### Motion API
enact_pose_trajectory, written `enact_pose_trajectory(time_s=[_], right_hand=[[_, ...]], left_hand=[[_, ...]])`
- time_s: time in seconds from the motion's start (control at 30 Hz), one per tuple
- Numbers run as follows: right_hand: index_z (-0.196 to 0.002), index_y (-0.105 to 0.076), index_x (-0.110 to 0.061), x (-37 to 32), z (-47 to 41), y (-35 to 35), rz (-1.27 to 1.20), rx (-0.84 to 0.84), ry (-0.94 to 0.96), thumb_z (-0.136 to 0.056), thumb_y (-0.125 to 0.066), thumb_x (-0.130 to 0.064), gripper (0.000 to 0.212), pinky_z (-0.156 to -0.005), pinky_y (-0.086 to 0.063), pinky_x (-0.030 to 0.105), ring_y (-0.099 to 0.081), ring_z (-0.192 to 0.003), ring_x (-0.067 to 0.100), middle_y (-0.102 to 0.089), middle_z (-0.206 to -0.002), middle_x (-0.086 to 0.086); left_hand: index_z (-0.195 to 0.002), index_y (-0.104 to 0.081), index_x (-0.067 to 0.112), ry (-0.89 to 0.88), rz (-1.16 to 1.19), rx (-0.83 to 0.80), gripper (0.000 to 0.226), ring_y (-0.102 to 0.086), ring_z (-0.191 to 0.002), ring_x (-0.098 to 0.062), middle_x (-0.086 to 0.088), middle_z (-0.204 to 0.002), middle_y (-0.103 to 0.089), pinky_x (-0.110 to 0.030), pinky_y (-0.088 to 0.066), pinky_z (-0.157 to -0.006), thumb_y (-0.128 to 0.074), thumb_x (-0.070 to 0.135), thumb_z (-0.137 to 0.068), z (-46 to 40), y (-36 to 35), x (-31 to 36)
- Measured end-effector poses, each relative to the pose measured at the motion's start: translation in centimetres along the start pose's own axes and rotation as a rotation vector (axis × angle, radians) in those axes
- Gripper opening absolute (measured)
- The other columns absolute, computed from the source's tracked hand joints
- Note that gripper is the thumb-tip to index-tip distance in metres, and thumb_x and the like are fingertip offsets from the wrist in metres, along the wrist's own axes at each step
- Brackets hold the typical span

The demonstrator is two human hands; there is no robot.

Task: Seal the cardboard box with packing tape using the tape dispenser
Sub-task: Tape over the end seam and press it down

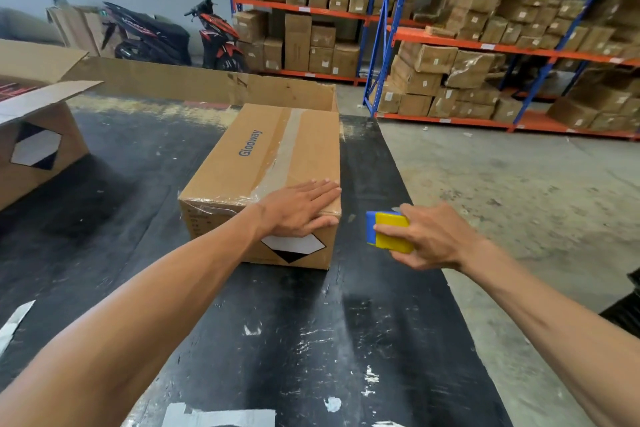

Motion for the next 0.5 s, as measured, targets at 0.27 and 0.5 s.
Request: enact_pose_trajectory(time_s=[0.27, 0.5], right_hand=[[-0.102, -0.078, -0.035, 1.8, -0.6, 1.5, -0.084, 0.084, -0.180, -0.069, -0.052, -0.053, 0.046, -0.043, -0.040, 0.027, -0.059, -0.047, 0.031, -0.056, -0.066, 0.007], [-0.100, -0.079, -0.035, 0.7, -0.9, 3.0, -0.124, 0.165, -0.255, -0.070, -0.050, -0.054, 0.046, -0.044, -0.033, 0.022, -0.056, -0.043, 0.030, -0.054, -0.064, 0.005]], left_hand=[[-0.154, -0.029, 0.007, 0.413, -0.017, 0.145, 0.064, -0.035, -0.142, -0.032, -0.016, -0.157, -0.033, -0.051, -0.026, -0.116, -0.026, 0.045, -0.103, -1.9, 0.2, 3.5], [-0.154, -0.023, 0.000, 0.409, -0.029, 0.083, 0.068, -0.028, -0.146, -0.040, -0.026, -0.158, -0.029, -0.057, -0.024, -0.116, -0.020, 0.044, -0.103, -1.7, -0.1, 2.9]])
Point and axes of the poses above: each hand's wrist, its own z-axis away from the middle knuckle, its own y-axis out of the back of the hand, x = y × z, the point moved 7 cm from there along -z, towards the middle knuckle
